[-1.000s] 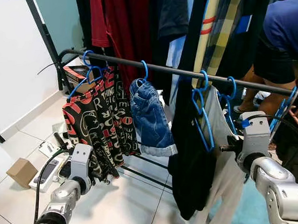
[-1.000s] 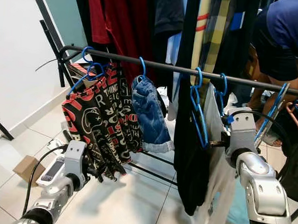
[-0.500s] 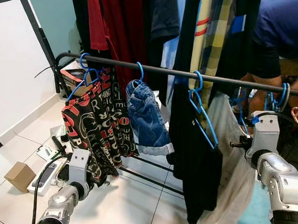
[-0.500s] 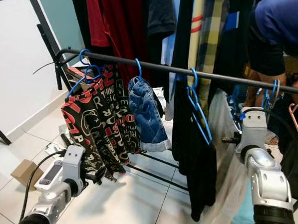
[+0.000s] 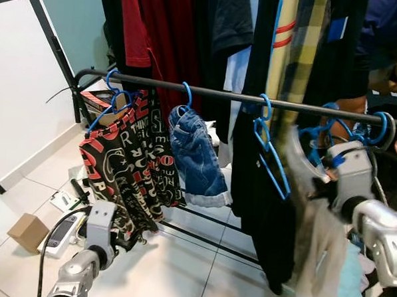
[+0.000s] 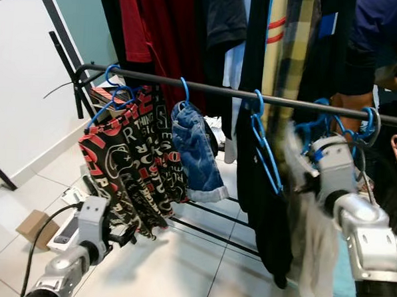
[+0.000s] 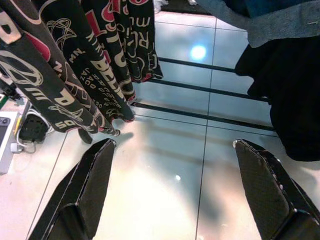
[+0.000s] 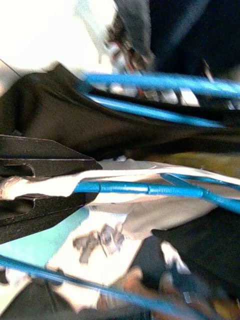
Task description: Hang hanger
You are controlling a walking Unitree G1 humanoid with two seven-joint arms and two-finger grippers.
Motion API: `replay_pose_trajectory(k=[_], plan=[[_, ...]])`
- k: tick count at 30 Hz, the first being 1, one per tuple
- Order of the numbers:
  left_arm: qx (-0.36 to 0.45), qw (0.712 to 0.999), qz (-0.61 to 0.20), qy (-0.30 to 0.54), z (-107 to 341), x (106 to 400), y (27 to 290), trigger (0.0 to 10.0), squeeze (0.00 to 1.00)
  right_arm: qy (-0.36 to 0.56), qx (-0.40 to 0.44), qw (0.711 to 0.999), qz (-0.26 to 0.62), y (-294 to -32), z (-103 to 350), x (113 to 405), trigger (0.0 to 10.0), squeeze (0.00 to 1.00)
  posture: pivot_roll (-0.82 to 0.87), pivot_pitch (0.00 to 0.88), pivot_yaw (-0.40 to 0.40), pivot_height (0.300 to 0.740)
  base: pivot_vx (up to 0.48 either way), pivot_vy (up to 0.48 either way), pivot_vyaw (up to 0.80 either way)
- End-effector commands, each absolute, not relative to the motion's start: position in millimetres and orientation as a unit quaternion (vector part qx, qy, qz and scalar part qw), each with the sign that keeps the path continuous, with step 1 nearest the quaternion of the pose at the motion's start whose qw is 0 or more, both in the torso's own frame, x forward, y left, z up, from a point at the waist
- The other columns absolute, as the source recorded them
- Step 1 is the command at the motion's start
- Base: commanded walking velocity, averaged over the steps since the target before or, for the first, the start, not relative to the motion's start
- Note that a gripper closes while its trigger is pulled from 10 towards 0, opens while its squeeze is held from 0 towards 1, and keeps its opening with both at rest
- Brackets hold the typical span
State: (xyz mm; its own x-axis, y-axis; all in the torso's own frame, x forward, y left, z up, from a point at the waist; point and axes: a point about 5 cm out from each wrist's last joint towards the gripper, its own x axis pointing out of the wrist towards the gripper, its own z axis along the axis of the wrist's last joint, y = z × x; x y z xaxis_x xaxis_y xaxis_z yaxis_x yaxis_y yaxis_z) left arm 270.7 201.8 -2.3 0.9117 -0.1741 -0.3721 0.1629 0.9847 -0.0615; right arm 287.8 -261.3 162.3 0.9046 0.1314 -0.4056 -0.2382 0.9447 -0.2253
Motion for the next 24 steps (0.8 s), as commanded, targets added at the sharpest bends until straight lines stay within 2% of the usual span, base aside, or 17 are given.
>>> replay_pose_trajectory(k=[1, 9, 12, 15, 18, 19, 22, 24], plan=[[-0.009, 0.977, -0.079, 0.2, -4.3, 267.4, 208.7, 10.0, 0.0, 0.173, -0.143, 0.966, 0.132, -249.9, 172.7, 285.7, 10.0, 0.0, -0.08, 0.0, 0.118, 0.74, 0.0, 0.0, 0.0], [-0.009, 0.976, -0.081, 0.202, -5.3, 266.6, 207.0, 10.0, 0.0, 0.173, -0.147, 0.965, 0.128, -256.7, 175.1, 278.3, 10.0, 0.0, -0.09, 0.0, 0.12, 0.74, 0.0, 0.0, 0.0], [-0.01, 0.976, -0.082, 0.202, -5.6, 266.7, 205.5, 10.0, 0.0, 0.146, -0.151, 0.969, 0.127, -258.9, 184.9, 278.4, 10.0, 0.0, -0.09, 0.0, 0.121, 0.74, 0.0, 0.0, 0.0], [-0.012, 0.976, -0.084, 0.202, -5.8, 267.2, 203.1, 10.0, 0.0, 0.085, -0.16, 0.978, 0.1, -272.9, 211.7, 279.5, 10.0, 0.0, -0.1, 0.0, 0.118, 0.74, 0.0, 0.0, 0.0], [-0.013, 0.976, -0.083, 0.202, -6.1, 267.0, 203.3, 10.0, 0.0, 0.07, -0.162, 0.981, 0.076, -281.5, 220.8, 279.9, 10.0, 0.0, -0.1, 0.0, 0.117, 0.74, 0.0, 0.0, 0.0], [-0.013, 0.976, -0.083, 0.202, -6.1, 267.0, 203.3, 10.0, 0.0, 0.07, -0.162, 0.981, 0.076, -281.5, 220.8, 279.9, 10.0, 0.0, -0.1, 0.0, 0.117, 0.74, 0.0, 0.0, 0.0], [-0.013, 0.976, -0.082, 0.203, -6.2, 266.9, 204.0, 10.0, 0.0, 0.098, -0.151, 0.984, 0.0, -302.2, 221.4, 283.6, 10.0, 0.0, -0.09, 0.0, 0.117, 0.74, 0.0, 0.0, 0.0], [-0.013, 0.976, -0.082, 0.203, -6.2, 266.9, 204.0, 10.0, 0.0, 0.098, -0.151, 0.984, 0.0, -302.2, 221.4, 283.6, 10.0, 0.0, -0.09, 0.0, 0.117, 0.74, 0.0, 0.0, 0.0]])
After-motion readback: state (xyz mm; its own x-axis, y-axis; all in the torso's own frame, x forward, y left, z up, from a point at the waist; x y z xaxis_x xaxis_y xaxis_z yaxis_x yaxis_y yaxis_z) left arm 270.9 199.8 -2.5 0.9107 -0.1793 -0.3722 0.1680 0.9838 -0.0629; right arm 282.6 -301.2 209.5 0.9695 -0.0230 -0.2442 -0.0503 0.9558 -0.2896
